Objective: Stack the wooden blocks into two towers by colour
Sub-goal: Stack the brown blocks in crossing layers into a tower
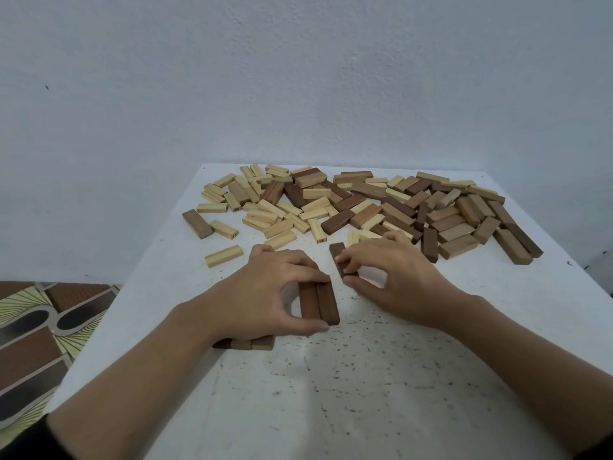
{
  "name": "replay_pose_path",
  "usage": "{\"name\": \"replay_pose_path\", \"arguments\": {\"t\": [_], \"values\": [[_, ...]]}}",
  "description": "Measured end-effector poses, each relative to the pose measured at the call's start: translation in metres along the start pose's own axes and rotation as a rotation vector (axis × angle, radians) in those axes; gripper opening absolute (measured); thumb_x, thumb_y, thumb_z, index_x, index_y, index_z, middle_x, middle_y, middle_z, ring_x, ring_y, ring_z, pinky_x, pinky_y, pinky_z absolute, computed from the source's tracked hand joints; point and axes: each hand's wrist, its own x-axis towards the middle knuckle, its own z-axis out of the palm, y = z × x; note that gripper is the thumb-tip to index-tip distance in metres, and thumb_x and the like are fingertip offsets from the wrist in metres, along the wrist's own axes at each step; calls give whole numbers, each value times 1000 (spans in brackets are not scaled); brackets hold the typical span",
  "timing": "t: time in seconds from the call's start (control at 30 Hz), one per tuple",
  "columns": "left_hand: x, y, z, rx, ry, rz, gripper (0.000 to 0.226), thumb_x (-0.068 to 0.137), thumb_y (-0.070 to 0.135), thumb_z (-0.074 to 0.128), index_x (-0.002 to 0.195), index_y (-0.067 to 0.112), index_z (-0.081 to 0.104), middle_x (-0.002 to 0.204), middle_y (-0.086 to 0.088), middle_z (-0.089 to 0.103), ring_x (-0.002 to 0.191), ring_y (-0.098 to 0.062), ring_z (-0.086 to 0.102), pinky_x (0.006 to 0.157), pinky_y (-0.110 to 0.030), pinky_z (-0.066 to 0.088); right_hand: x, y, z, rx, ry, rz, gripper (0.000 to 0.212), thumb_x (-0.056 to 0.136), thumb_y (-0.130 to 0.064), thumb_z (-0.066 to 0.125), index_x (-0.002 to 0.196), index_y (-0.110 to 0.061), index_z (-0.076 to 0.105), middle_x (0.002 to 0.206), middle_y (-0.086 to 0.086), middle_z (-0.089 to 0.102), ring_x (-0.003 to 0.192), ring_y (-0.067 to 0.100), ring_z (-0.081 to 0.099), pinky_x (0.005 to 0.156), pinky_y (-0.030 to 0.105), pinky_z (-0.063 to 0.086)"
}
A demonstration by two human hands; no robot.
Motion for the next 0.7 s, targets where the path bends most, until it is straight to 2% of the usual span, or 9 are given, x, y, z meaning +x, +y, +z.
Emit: {"name": "replay_pose_path", "arguments": {"t": [0.13, 0.27, 0.33, 0.43, 0.53, 0.6, 0.7], "values": [[0, -2, 0, -22, 24, -7, 70, 73, 80, 67, 128, 37, 65, 120, 24, 53, 115, 0, 52, 104, -38, 36, -17, -9, -8, 136, -33, -35, 16, 88, -33, 75, 96, -20, 77, 110, -17, 73, 109, -2, 64, 95, 42, 48], [2, -2, -3, -47, 25, -9, 72, 71, 77, 74, 128, 35, 61, 117, 28, 55, 114, 5, 51, 99, -32, 36, -19, -20, -10, 271, -66, 16, 33, 82, -38, 82, 110, -20, 76, 112, -13, 71, 110, 6, 65, 90, 34, 56], [2, -1, -3, -31, 18, -15, 76, 69, 78, 75, 132, 37, 58, 119, 31, 55, 114, 11, 49, 98, -29, 32, -17, -21, -12, 283, -70, 34, 47, 78, -46, 84, 118, -25, 73, 120, -15, 65, 118, 8, 59, 96, 33, 53], [0, 0, -6, -29, 0, -46, 86, 65, 82, 74, 138, 41, 53, 126, 33, 54, 119, 13, 45, 102, -32, 28, -17, -17, -14, 195, -146, 97, 69, 70, -66, 80, 132, -42, 60, 131, -27, 52, 131, -2, 41, 106, 28, 34], [-2, -2, -10, -32, -7, -71, 85, 63, 83, 73, 136, 44, 54, 126, 35, 54, 120, 11, 44, 103, -36, 29, -19, -15, -15, 135, -234, 183, 85, 66, -70, 80, 142, -43, 51, 136, -32, 43, 133, -11, 30, 109, 23, 24], [-2, -3, -10, -34, -6, -86, 85, 63, 83, 73, 137, 44, 54, 130, 34, 54, 121, 13, 42, 105, -35, 28, -16, -17, -13, 112, -247, 189, 86, 67, -68, 79, 143, -39, 52, 136, -29, 45, 130, -9, 32, 107, 20, 24], [0, 0, -9, -44, 12, -72, 82, 65, 77, 75, 136, 40, 57, 130, 32, 55, 120, 18, 41, 106, -29, 29, -12, -20, -10, 141, -237, 180, 76, 69, -62, 82, 136, -32, 60, 129, -21, 56, 120, -5, 44, 98, 14, 34]]}}
